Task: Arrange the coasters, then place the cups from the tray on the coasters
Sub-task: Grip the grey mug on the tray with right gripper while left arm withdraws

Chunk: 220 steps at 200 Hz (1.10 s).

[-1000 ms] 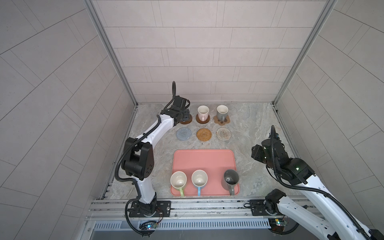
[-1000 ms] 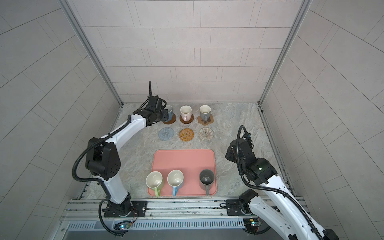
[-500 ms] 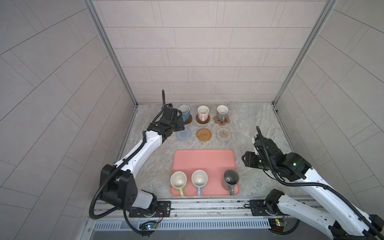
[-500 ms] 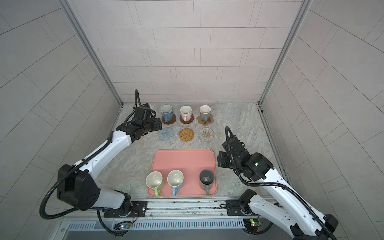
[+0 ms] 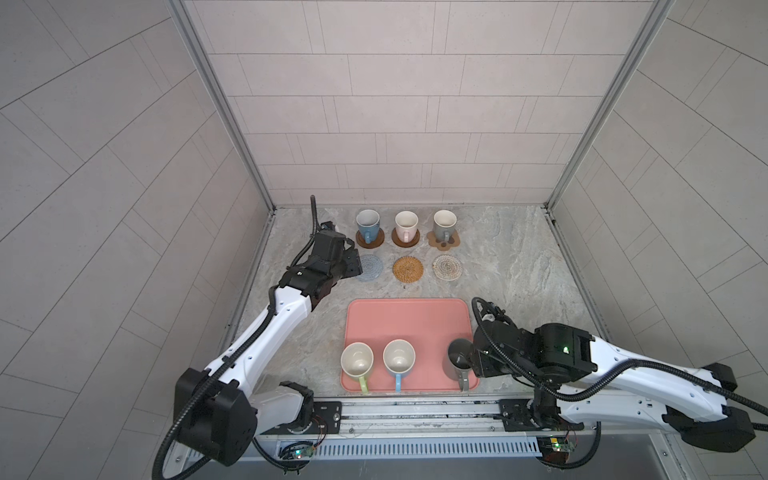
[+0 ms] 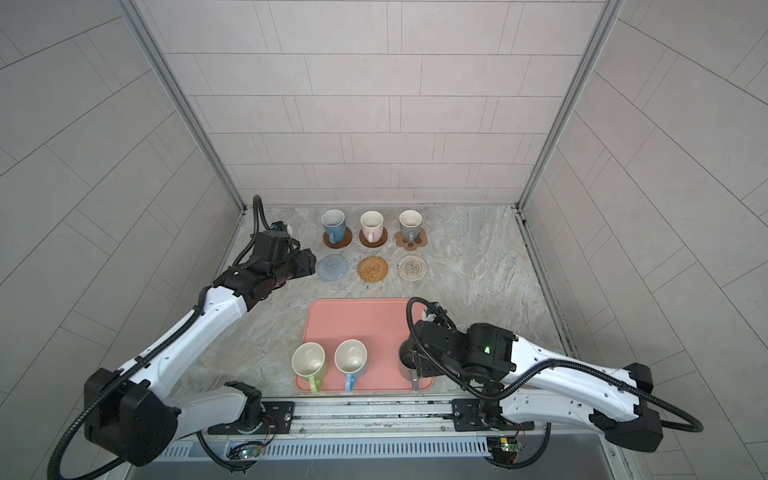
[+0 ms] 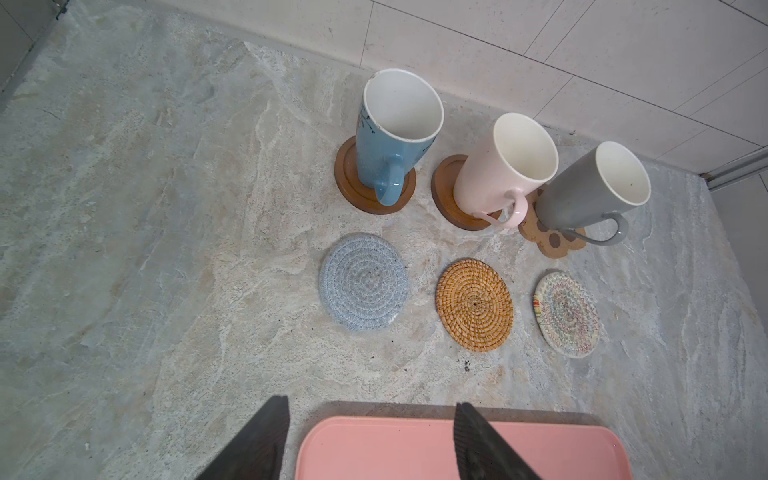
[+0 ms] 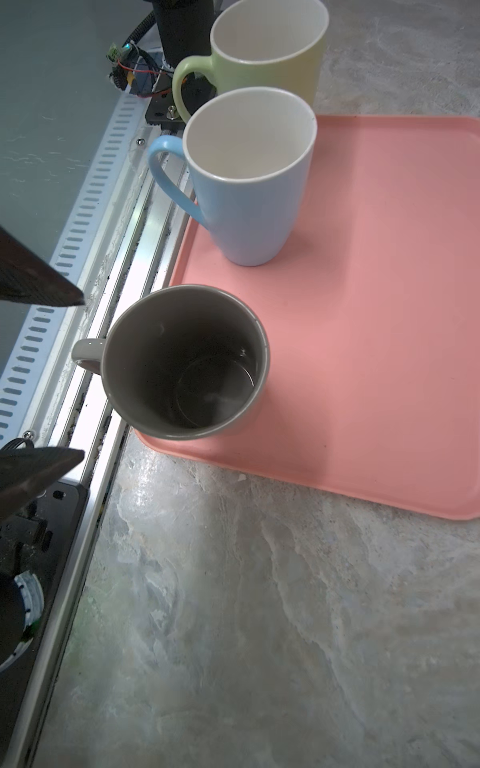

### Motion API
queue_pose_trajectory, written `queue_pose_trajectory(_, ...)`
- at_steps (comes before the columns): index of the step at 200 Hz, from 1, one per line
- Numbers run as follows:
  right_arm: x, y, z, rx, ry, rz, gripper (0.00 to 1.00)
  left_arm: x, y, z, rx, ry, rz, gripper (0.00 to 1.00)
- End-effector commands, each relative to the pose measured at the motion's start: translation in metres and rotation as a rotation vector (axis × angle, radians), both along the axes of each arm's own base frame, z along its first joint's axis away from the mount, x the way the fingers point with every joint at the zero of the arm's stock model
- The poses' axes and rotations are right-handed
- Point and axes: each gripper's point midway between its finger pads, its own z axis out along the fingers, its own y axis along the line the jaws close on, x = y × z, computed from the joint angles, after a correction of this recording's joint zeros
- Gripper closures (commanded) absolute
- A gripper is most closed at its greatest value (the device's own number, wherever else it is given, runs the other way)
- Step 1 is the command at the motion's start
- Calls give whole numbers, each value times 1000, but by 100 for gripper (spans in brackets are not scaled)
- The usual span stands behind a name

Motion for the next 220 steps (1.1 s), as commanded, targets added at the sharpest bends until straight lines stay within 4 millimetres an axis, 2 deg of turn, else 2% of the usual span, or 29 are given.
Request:
queue_pose_trajectory(1, 1, -2, -3, -18, -16, -79, 44, -2, 6, 2, 3, -13, 19, 30)
queue_pose_trajectory(37, -7, 11, -8, -24, -5, -59, 44, -2, 6, 4, 0, -13, 19, 30)
queue_pose_trajectory(94, -20, 20, -33, -88, 34, -72, 45, -6, 7, -1, -8, -3, 18, 29)
queue_pose_trajectory(172, -12, 17, -52, -134, 1, -137, 47, -12, 9, -1, -14, -7, 25, 29)
queue_pose_trajectory(220, -5, 17, -55, -153, -29, -150, 52, -17, 10, -6, -18, 1, 27, 29)
